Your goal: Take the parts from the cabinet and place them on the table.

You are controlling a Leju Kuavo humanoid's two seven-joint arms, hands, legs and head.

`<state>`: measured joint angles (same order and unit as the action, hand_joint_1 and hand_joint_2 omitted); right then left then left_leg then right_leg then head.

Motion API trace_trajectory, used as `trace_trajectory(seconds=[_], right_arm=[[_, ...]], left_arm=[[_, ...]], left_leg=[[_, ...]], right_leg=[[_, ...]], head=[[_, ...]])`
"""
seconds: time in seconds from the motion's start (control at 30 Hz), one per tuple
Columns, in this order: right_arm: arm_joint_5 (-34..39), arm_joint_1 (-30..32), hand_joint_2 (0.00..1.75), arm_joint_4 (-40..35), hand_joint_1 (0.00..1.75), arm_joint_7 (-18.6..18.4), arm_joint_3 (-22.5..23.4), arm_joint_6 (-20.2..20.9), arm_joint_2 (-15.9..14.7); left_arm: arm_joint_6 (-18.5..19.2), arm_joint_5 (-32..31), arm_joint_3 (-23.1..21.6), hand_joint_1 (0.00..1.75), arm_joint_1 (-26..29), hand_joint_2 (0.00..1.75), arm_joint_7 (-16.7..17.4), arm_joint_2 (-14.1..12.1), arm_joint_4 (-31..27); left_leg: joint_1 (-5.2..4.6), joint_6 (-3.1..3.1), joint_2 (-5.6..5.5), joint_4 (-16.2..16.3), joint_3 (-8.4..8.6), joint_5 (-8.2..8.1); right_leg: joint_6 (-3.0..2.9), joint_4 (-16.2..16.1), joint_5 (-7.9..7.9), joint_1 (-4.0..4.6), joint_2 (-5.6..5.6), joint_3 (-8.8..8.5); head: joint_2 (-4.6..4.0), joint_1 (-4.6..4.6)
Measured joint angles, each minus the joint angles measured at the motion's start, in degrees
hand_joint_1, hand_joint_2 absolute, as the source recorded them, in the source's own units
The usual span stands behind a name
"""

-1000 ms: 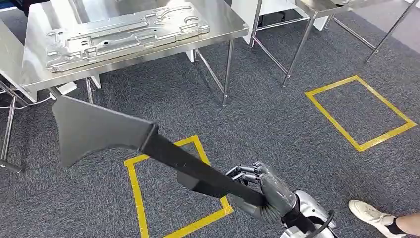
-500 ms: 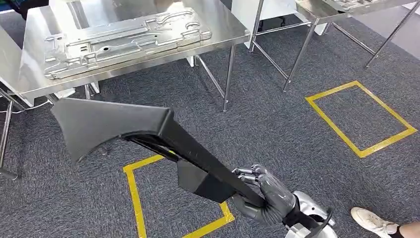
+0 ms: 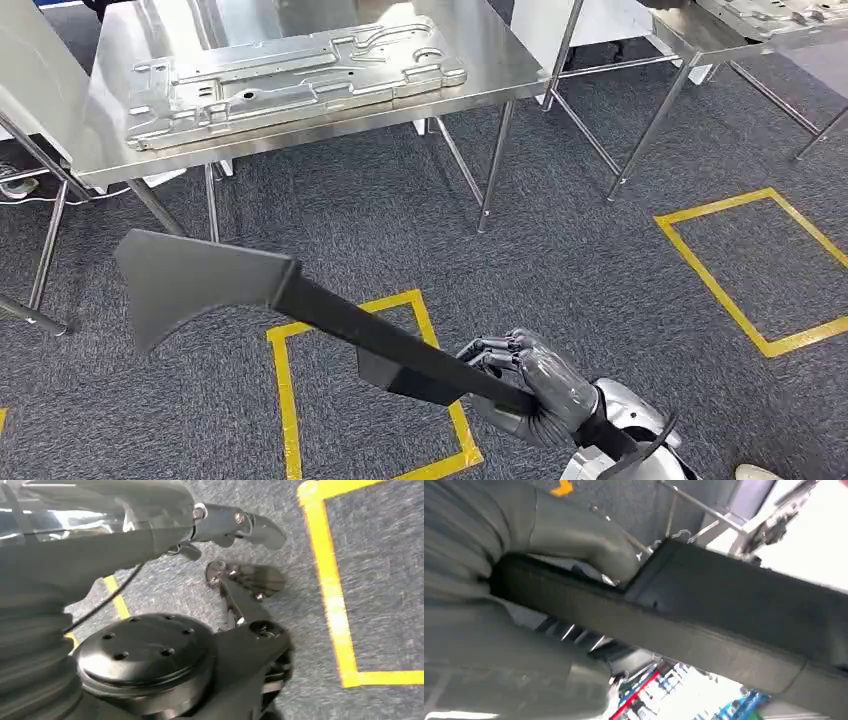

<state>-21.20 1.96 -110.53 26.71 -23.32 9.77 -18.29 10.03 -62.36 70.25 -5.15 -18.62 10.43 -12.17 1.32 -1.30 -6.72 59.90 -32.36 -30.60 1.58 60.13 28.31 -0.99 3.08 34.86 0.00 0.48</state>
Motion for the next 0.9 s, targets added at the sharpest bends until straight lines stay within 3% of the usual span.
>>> trace_trajectory(seconds=[0.03, 0.07, 0.1, 0.17, 0.2, 0.23, 0.27, 0.33, 0.37, 0.4, 0.5, 0.57, 0.6, 0.63, 0.7, 0.73, 0.77, 0.87, 0.9], right_arm=[[0.0, -0.1, 1.75, 0.0, 1.75, 0.0, 0.0, 0.0, 0.0], [0.0, -0.2, 1.75, 0.0, 1.75, 0.0, -0.1, 0.0, 0.0], [0.0, -0.3, 1.75, 0.0, 1.75, 0.1, -0.1, 0.0, 0.0], [0.1, -0.3, 1.75, 0.2, 1.75, 0.3, -0.1, 0.0, 0.0], [0.2, -0.3, 1.75, 0.3, 1.75, 0.4, -0.2, 0.0, 0.0], [0.3, -0.4, 1.75, 0.5, 1.75, 0.5, -0.2, 0.0, 0.0], [0.4, -0.5, 1.75, 0.5, 1.75, 0.5, -0.3, -0.1, 0.0], [0.6, -0.7, 1.75, 0.7, 1.75, 0.6, -0.4, -0.2, 0.0], [0.7, -0.7, 1.75, 0.8, 1.75, 0.6, -0.4, -0.3, 0.0], [0.7, -0.8, 1.75, 0.9, 1.75, 0.6, -0.4, -0.4, 0.1], [0.9, -1.0, 1.75, 1.1, 1.75, 0.7, -0.7, -0.7, 0.1], [1.0, -1.2, 1.75, 1.1, 1.75, 0.8, -0.7, -0.7, 0.1], [1.0, -1.5, 1.75, 1.2, 1.75, 1.0, -0.8, -0.7, 0.2], [1.1, -1.7, 1.75, 1.3, 1.75, 1.0, -0.8, -0.8, 0.2], [1.1, -1.7, 1.75, 1.7, 1.75, 1.0, -0.9, -0.8, 0.3], [1.1, -1.7, 1.75, 1.9, 1.75, 1.1, -0.9, -0.8, 0.4], [1.2, -1.7, 1.75, 2.1, 1.75, 1.2, -0.9, -0.8, 0.4], [1.2, -1.9, 1.75, 2.4, 1.75, 1.6, -1.0, -0.9, 0.6], [1.2, -2.0, 1.75, 2.6, 1.75, 1.7, -1.0, -0.9, 0.7]], left_arm=[[0.0, 0.0, 0.0, 0.0, 0.0, 1.75, 0.0, 0.0, 0.0], [0.0, 0.0, 0.0, 0.0, 0.0, 1.75, 0.0, 0.0, 0.0], [0.0, 0.0, 0.0, 0.0, -0.1, 1.75, -0.1, 0.0, 0.0], [0.0, 0.0, 0.0, 0.0, -0.2, 1.75, -0.2, 0.0, 0.0], [0.0, 0.0, 0.0, 0.0, -0.2, 1.75, -0.2, 0.0, 0.0], [0.0, 0.0, 0.1, 0.0, 0.0, 1.75, -0.2, 0.0, 0.0], [0.0, 0.0, 0.1, 0.0, 0.1, 1.75, -0.2, 0.0, 0.0], [0.0, 0.1, 0.1, 0.0, 0.0, 1.75, -0.3, -0.2, 0.0], [0.0, 0.1, 0.1, 0.0, 0.1, 1.75, -0.3, -0.2, 0.0], [0.0, 0.1, 0.1, 0.0, 0.0, 1.75, -0.3, -0.2, 0.0], [-0.2, 0.2, 0.1, 0.0, -0.2, 1.75, -0.4, -0.2, 0.0], [-0.5, 0.2, 0.2, 0.0, -0.2, 1.75, -0.6, -0.2, -0.1], [-0.5, 0.2, 0.2, 0.0, -0.2, 1.75, -0.8, -0.3, -0.1], [-0.5, 0.2, 0.3, 0.0, -0.4, 1.75, -0.9, -0.3, -0.1], [-0.5, 0.3, 0.4, 0.0, -0.3, 1.75, -0.9, -0.3, -0.1], [-0.5, 0.3, 0.5, 0.0, -0.3, 1.75, -0.9, -0.3, -0.1], [-0.5, 0.3, 0.5, 0.0, -0.3, 1.75, -0.9, -0.4, -0.1], [-0.5, 0.2, 0.6, 0.0, -0.3, 1.75, -1.0, -0.5, -0.1], [-0.5, 0.2, 0.6, 0.0, -0.4, 1.75, -1.0, -0.5, -0.1]], left_leg=[[-0.14, -0.34, 0.13, 0.3, 0.16, -0.3], [-0.61, -0.39, 3.21, 1.9, -0.3, -0.8], [-0.73, -0.44, 5.06, 5.4, -1.98, -2.35], [-0.7, -0.47, 6.15, 14.6, -7.07, -5.74], [-0.7, -0.5, 6.2, 18.0, -9.2, -6.29], [-0.68, -0.52, 6.21, 18.4, -9.94, -5.43], [-0.63, -0.51, 6.25, 16.0, -9.27, -3.02], [-0.51, -0.37, 6.52, 6.2, -5.53, 3.16], [-0.57, -0.25, 7.1, 3.1, -4.11, 4.04], [-1.06, -0.26, 7.12, 2.1, -3.72, 3.41], [-1.16, 0.71, 6.73, 1.8, -3.85, 2.5], [-0.57, 1.46, 6.47, 1.0, -2.89, 2.41], [-0.54, 1.77, 6.41, 0.9, -2.51, 2.22], [-0.54, 1.98, 6.37, 0.9, -2.33, 2.07], [-0.56, 2.22, 6.13, 0.9, -2.0, 1.6], [-0.56, 2.2, 5.93, 0.9, -1.72, 1.35], [-0.56, 2.17, 5.68, 0.9, -1.25, 1.04], [-0.55, 1.67, 4.97, 0.8, 0.46, -0.1], [-0.87, 1.35, 4.83, 0.7, 0.53, -0.33]], right_leg=[[-0.3, -0.5, -0.06, -0.63, -0.65, -0.51], [-0.8, -0.7, 0.25, -0.54, -1.31, -1.12], [-1.32, -0.7, 0.63, -0.51, -2.11, -1.64], [-1.66, -0.7, 1.39, -0.31, -3.15, -2.54], [-1.65, -0.7, 1.74, -0.28, -3.59, -2.92], [-1.64, -0.7, 2.04, -0.27, -3.78, -3.35], [-1.57, -0.7, 2.41, -0.29, -3.86, -3.88], [-1.28, -0.7, 3.29, -0.36, -3.9, -5.15], [-0.99, -0.7, 3.78, -0.35, -3.9, -5.47], [-0.56, -0.4, 4.1, 0.31, -3.84, -5.48], [0.04, -1.4, 4.07, 0.0, -4.0, -5.61], [0.67, -1.2, 4.92, -0.07, -4.0, -6.02], [0.68, 1.4, 6.09, -0.02, -3.97, -4.71], [0.73, 5.8, 7.7, -0.06, -3.97, -2.28], [0.82, 15.2, 10.13, -0.07, -3.96, 3.89], [0.81, 16.8, 9.41, -0.08, -3.96, 5.75], [0.75, 15.4, 7.12, -0.08, -3.96, 5.94], [0.39, 1.8, -2.33, -0.04, -3.94, 1.71], [0.36, 1.5, -1.19, 0.42, -3.78, 1.12]], head=[[0.0, -0.02], [0.0, -0.07], [0.0, -0.11], [0.0, -0.11], [0.0, -0.11], [0.0, -0.11], [0.0, -0.11], [0.0, -0.11], [0.0, -0.11], [0.0, -0.13], [0.0, -0.11], [0.0, -0.09], [0.0, -0.09], [0.0, -0.09], [0.0, -0.09], [0.0, -0.09], [-0.02, -0.09], [0.0, -0.07], [-0.02, -0.07]])
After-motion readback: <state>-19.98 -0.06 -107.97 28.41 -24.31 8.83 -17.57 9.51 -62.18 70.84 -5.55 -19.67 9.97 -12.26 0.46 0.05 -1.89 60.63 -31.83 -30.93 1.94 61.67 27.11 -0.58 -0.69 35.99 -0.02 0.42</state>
